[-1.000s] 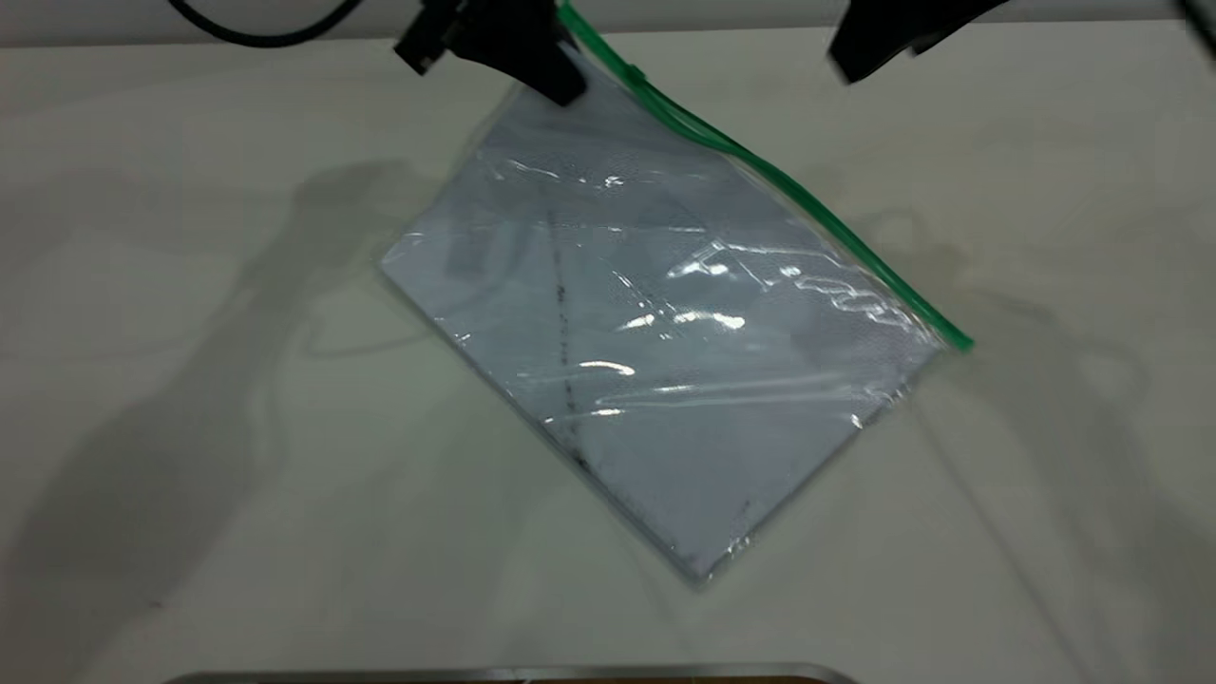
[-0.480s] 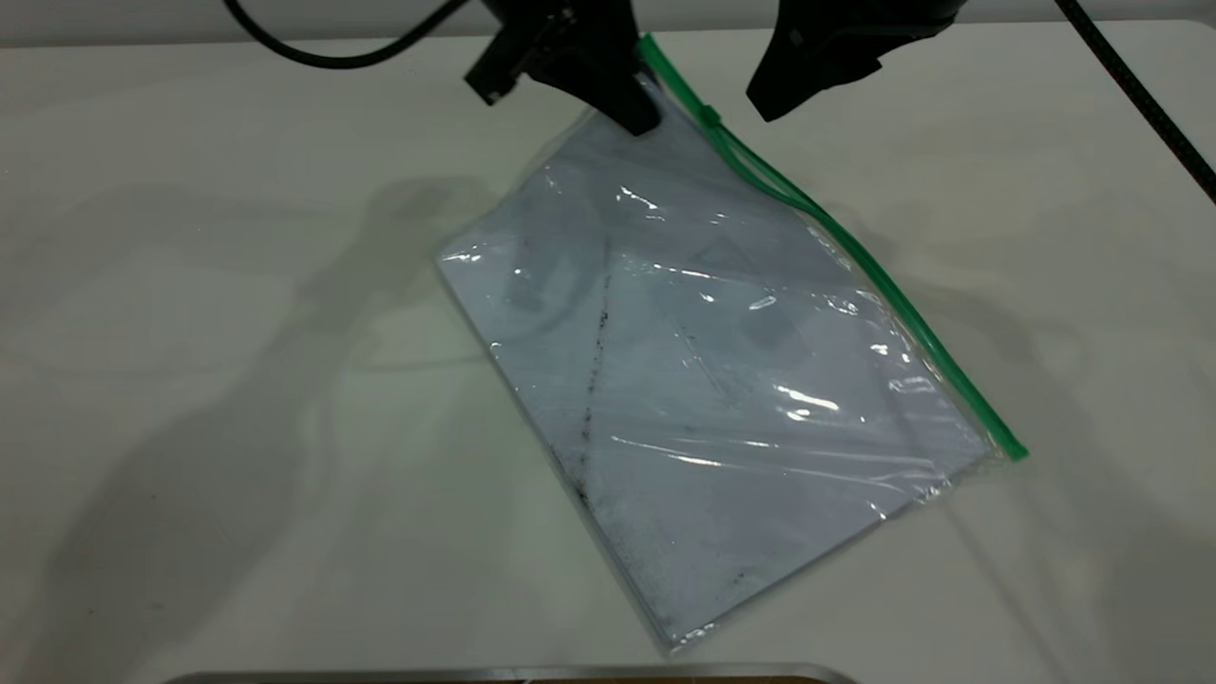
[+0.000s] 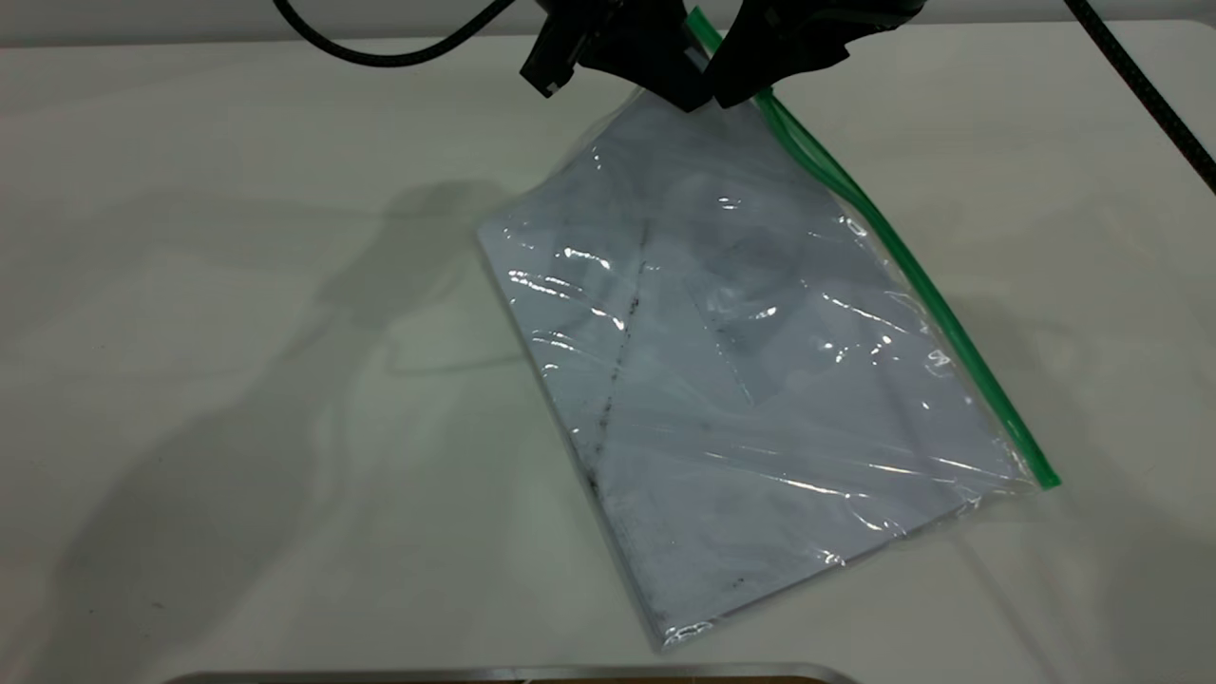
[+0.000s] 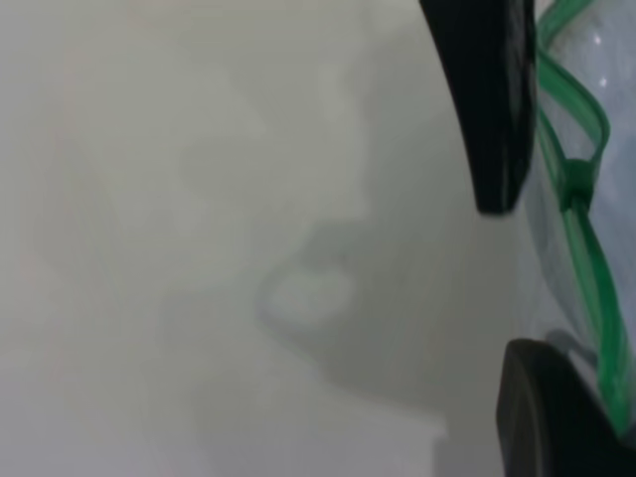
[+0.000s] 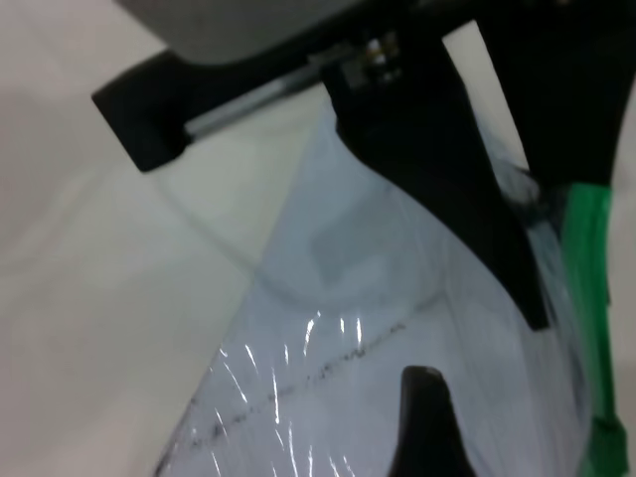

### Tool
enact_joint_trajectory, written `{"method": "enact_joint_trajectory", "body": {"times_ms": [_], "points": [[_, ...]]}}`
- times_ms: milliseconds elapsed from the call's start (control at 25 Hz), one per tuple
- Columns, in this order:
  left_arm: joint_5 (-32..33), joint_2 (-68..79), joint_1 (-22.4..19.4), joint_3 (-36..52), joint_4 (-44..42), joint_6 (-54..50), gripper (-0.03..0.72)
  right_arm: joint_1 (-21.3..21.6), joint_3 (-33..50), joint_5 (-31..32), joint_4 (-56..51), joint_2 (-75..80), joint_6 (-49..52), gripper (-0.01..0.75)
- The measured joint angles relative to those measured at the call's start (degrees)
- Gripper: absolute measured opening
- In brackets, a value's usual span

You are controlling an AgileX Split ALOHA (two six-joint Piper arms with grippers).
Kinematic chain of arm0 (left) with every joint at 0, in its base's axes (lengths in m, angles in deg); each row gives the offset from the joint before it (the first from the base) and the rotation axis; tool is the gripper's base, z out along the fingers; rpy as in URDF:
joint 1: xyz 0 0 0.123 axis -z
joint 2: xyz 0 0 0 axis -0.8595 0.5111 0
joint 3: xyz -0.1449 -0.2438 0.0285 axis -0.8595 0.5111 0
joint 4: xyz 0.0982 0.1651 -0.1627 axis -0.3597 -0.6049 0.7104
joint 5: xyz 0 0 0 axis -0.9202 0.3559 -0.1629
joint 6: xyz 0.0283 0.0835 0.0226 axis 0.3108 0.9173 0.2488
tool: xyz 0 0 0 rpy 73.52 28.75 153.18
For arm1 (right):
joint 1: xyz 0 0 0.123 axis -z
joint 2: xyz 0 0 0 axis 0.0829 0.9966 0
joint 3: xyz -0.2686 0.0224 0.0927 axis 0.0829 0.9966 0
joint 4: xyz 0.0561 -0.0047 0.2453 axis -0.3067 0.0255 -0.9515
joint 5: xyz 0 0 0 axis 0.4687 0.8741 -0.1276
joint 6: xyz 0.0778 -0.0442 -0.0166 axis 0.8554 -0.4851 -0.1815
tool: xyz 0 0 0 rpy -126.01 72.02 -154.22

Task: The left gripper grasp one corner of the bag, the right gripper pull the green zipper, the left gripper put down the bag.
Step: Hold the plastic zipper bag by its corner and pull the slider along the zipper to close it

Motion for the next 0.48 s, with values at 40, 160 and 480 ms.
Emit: {"method": "enact_joint_trajectory", "body": {"times_ms": [40, 160, 480], "points": [[0.0, 0.0, 0.0, 0.0, 0.2, 0.0, 0.053, 0.0, 0.0, -0.1, -0.2, 0.0, -0.4, 0.558], [0.0, 0.0, 0.0, 0.0, 0.3, 0.1, 0.053, 0.0, 0.0, -1.0, -0.4, 0.0, -0.7, 0.558], [0.6, 0.0, 0.0, 0.0, 1.1, 0.2, 0.053, 0.0, 0.0, -1.6, -0.4, 0.0, -0.8, 0.497]]}}
